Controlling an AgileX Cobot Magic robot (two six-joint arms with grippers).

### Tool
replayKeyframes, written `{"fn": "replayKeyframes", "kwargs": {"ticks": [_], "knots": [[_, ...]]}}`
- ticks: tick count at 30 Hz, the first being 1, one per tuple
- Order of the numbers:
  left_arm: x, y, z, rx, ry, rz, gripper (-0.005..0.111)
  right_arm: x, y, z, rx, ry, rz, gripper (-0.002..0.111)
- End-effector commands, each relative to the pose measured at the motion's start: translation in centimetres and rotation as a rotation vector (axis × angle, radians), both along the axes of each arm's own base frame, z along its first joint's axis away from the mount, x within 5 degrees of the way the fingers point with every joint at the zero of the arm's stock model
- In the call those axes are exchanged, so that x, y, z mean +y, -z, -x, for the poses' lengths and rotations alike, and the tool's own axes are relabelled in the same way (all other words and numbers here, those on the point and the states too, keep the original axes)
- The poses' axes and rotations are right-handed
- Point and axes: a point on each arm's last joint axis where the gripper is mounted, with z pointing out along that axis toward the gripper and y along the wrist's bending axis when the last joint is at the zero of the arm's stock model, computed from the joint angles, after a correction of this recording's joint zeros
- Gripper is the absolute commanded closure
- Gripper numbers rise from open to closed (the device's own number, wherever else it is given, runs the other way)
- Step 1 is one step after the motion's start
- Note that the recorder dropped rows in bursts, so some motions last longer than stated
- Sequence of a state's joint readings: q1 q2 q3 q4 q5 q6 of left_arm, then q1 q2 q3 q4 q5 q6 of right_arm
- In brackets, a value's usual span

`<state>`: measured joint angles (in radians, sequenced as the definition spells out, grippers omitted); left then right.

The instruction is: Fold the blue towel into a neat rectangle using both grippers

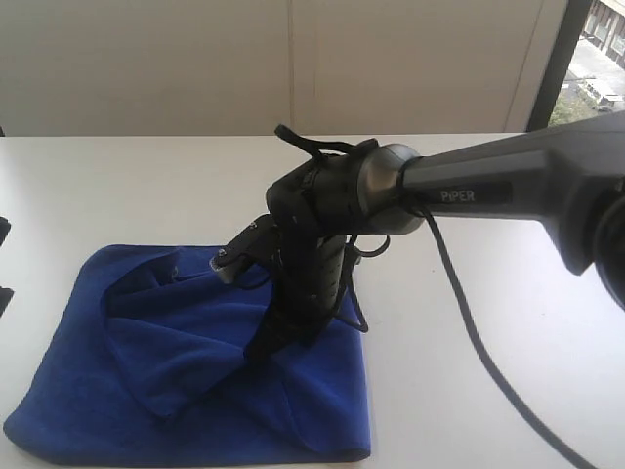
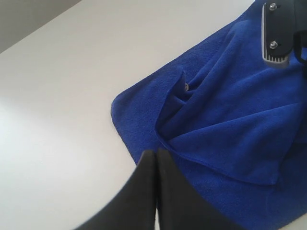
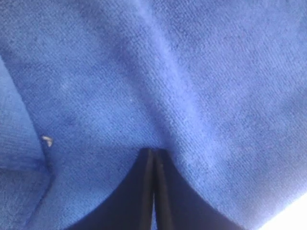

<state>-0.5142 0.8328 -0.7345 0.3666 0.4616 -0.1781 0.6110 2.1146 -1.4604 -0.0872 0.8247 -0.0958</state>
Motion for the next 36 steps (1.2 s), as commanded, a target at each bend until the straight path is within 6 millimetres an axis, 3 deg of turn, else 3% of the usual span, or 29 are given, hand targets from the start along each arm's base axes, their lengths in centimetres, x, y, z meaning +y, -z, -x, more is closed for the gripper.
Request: {"fn": "replayKeyframes", "kwargs": {"ticks": [1, 5, 14, 28, 36], "knots": [[0.1, 0.1, 0.1, 0.006, -0.009, 0.006, 0.107, -0.6, 0.5, 0.0, -0.017, 0.013, 0.004, 0.108], [0.1, 0.1, 0.1, 0.006, -0.009, 0.006, 0.107, -1.9, 0.9, 0.0, 0.012, 0.033, 0.036, 0.108], [0.1, 0.1, 0.1, 0.006, -0.009, 0.007, 0.107, -6.9, 2.4, -0.2, 0.091, 0.064, 0.218, 0.108], [0.0, 0.1, 0.1, 0.005, -0.007, 0.020, 0.107, -12.1, 3.7, 1.0, 0.257, 0.312, 0.330, 0.108], [0.0, 0.1, 0.1, 0.010, -0.008, 0.029, 0.107, -13.1, 4.5, 1.9, 0.295, 0.357, 0.351, 0.108]]}}
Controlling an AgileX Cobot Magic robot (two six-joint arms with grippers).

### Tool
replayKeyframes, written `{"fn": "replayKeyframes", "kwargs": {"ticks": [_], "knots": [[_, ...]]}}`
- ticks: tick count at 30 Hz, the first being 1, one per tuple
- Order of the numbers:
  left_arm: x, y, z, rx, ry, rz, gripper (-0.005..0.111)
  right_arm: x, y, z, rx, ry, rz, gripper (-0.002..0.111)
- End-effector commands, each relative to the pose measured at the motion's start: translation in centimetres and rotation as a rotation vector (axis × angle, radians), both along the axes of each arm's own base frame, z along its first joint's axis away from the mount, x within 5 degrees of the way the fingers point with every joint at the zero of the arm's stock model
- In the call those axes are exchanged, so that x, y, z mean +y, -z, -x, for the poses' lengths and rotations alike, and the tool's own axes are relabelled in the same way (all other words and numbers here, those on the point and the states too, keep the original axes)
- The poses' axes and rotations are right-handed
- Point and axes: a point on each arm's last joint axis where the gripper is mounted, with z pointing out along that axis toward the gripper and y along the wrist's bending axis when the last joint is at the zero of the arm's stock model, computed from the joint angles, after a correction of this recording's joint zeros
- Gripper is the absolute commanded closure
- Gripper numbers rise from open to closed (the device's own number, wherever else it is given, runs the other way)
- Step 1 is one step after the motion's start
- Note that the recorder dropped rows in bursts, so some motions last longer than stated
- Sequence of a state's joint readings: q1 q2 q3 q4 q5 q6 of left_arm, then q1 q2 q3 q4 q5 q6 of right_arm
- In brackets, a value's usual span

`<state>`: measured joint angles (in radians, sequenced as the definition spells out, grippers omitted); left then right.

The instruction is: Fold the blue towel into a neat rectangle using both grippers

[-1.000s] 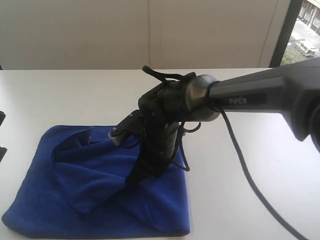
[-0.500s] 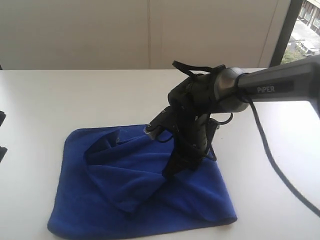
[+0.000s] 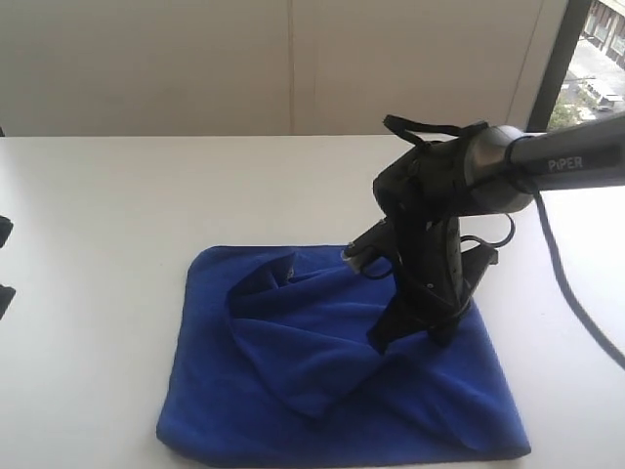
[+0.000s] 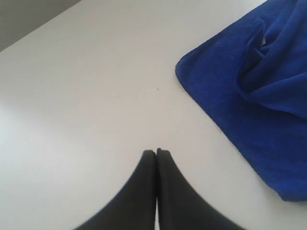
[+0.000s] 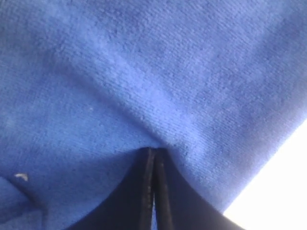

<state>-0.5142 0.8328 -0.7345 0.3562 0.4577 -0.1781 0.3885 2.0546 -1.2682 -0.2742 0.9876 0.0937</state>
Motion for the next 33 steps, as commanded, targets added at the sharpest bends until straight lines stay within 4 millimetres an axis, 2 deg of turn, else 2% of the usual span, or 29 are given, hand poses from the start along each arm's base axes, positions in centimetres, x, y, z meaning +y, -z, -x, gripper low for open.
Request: {"fn": "replayKeyframes", "kwargs": {"ticks": [1, 5, 13, 17, 20, 26, 30, 33], "knots": [[0.0, 0.1, 0.1, 0.008, -0.008, 0.018, 0.107, -1.3, 2.8, 1.5, 0.132, 0.046, 0.057, 0.108], [0.0, 0.2, 0.1, 0.014, -0.009, 0.027, 0.107, -1.0, 1.6, 1.0, 0.052, 0.034, 0.014, 0.108], [-1.0, 1.6, -1.0, 0.083, -0.001, 0.027, 0.107, -0.8, -3.7, 0.7, -0.134, 0.009, -0.073, 0.108], [-2.1, 2.7, -1.8, 0.164, 0.054, 0.018, 0.107, -0.9, -6.2, 1.0, -0.200, -0.016, -0.099, 0.108], [-3.5, 3.2, -2.2, 0.262, 0.162, 0.024, 0.107, -1.0, -8.5, 1.4, -0.266, -0.032, -0.129, 0.108], [-6.1, 4.7, -3.3, 0.498, 0.349, 0.005, 0.107, -0.5, -13.0, 3.6, -0.321, -0.085, -0.297, 0.108], [-6.9, 6.6, -4.1, 0.618, 0.376, -0.023, 0.107, 0.7, -14.4, 5.8, -0.281, -0.183, -0.493, 0.108], [-7.4, 7.3, -4.2, 0.732, 0.448, 0.030, 0.107, 1.3, -14.5, 7.0, -0.258, -0.241, -0.596, 0.108]]}}
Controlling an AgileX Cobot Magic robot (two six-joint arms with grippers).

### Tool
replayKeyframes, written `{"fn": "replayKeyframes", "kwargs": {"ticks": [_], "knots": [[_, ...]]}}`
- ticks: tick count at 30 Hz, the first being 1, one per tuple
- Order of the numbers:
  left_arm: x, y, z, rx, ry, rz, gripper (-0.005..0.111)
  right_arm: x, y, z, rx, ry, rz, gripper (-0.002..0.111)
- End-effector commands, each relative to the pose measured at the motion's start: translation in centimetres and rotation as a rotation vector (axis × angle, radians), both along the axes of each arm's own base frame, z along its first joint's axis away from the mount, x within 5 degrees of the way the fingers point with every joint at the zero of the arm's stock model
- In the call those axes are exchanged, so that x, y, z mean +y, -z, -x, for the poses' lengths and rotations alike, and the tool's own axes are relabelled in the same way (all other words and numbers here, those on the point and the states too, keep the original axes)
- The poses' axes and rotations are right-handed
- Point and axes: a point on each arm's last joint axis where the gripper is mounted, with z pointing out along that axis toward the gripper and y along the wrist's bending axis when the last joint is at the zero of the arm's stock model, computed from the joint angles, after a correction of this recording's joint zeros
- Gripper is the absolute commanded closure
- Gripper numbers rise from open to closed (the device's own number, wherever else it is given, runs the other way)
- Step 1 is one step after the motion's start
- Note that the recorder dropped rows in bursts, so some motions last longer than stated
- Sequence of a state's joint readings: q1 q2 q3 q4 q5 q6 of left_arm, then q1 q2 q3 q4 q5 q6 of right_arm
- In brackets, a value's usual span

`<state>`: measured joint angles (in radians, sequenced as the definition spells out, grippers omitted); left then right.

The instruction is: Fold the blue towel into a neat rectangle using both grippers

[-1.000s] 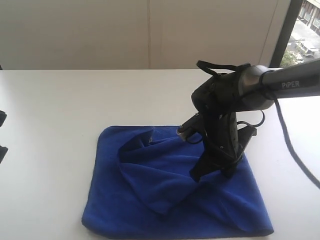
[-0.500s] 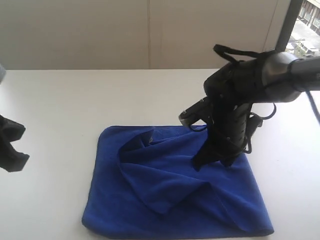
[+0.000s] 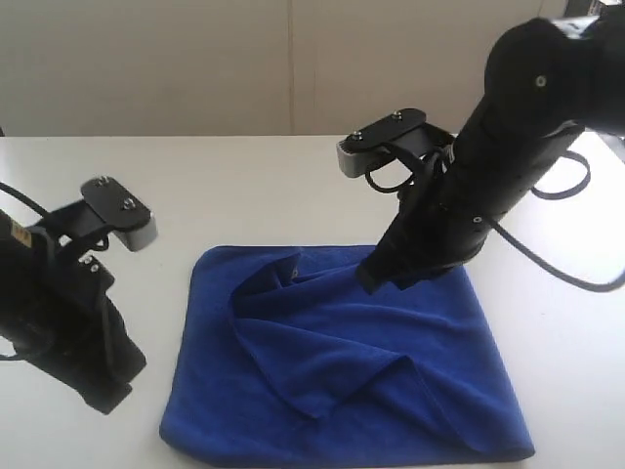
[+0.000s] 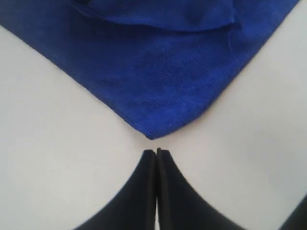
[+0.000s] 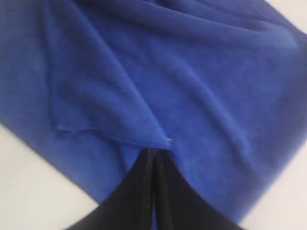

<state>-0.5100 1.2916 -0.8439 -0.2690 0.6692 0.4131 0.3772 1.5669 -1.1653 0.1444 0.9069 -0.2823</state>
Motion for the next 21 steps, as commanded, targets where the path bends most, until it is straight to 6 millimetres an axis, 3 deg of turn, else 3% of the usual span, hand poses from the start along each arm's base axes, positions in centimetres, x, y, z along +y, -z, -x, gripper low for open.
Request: {"fn": "replayKeyframes", "kwargs": {"ticks": [1, 3, 9, 17, 19, 21], "knots": [[-0.8, 0.6, -0.1, 0.175, 0.106, 0.117, 0.107, 0.7, 0.0, 1.7, 0.029, -0.117, -0.131, 0.108], [-0.5, 0.4, -0.8, 0.208, 0.128, 0.230, 0.107, 0.7, 0.6, 1.9, 0.042, -0.122, -0.131, 0.108], [3.2, 1.1, -3.2, 0.367, -0.066, 0.458, 0.107, 0.4, 2.2, 1.7, -0.027, -0.078, -0.129, 0.108], [4.5, 5.7, -1.7, 0.366, -0.217, 0.394, 0.106, 0.1, 3.6, 1.8, -0.072, -0.032, -0.134, 0.108], [4.8, 6.3, -2.1, 0.311, -0.302, 0.390, 0.098, 0.0, 4.0, 2.0, -0.068, -0.029, -0.130, 0.108], [4.7, 6.4, -2.6, 0.278, -0.376, 0.423, 0.081, 0.0, 4.1, 2.0, -0.074, -0.024, -0.133, 0.108]]}}
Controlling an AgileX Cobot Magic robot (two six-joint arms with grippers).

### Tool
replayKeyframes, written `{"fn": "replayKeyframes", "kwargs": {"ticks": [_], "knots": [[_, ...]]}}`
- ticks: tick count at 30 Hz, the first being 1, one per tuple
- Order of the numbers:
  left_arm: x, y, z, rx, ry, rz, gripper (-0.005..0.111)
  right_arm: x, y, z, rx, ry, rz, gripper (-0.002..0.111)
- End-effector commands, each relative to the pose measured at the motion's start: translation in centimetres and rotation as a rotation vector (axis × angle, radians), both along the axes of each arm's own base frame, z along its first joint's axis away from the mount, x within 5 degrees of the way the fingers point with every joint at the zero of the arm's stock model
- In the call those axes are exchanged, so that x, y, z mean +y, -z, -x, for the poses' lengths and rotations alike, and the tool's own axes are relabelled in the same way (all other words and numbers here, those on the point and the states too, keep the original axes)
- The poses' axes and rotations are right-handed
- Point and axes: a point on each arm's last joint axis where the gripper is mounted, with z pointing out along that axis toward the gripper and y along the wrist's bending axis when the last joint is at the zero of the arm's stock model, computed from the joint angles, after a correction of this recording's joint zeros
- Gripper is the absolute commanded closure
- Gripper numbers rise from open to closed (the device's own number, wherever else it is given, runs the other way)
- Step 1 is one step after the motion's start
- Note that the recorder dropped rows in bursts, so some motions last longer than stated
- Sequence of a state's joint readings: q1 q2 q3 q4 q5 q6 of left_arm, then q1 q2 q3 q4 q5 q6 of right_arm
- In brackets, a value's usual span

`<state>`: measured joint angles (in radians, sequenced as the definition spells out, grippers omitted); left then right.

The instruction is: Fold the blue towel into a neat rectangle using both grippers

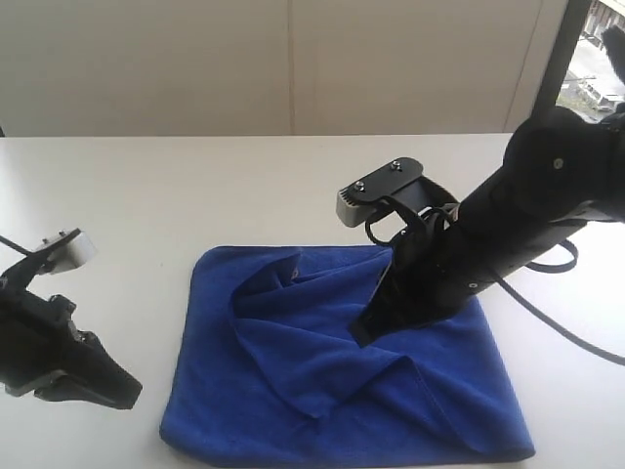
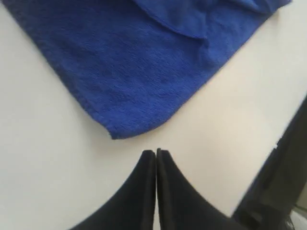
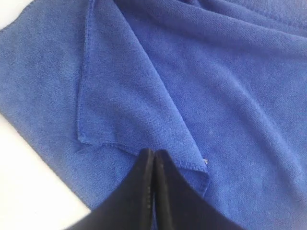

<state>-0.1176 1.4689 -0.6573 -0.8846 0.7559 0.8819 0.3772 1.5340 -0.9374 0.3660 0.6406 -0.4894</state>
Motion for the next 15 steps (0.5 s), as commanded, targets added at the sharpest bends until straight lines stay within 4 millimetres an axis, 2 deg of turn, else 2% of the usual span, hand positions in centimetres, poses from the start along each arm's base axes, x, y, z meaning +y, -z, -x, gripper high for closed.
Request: {"fn": "replayKeyframes", "kwargs": {"ticks": [1, 4, 6, 11, 15], "knots": [[0.1, 0.1, -0.9, -0.051, -0.149, 0.024, 0.075, -0.2, 0.0, -0.1, -0.023, 0.019, -0.013, 0.108], [0.3, 0.5, -1.4, -0.029, -0.214, 0.009, 0.062, -0.2, 0.1, 0.1, -0.015, 0.028, -0.023, 0.108], [0.1, 1.1, -1.5, 0.027, -0.243, 0.024, 0.058, -0.2, 0.1, 0.1, -0.014, 0.028, -0.023, 0.108], [-0.9, 3.7, -2.0, 0.190, -0.214, 0.134, 0.057, -0.2, 0.2, 0.3, 0.012, 0.019, -0.018, 0.108], [-1.1, 5.2, -2.3, 0.208, -0.200, 0.159, 0.057, -0.2, 0.3, 0.5, 0.040, 0.010, -0.015, 0.108]]}}
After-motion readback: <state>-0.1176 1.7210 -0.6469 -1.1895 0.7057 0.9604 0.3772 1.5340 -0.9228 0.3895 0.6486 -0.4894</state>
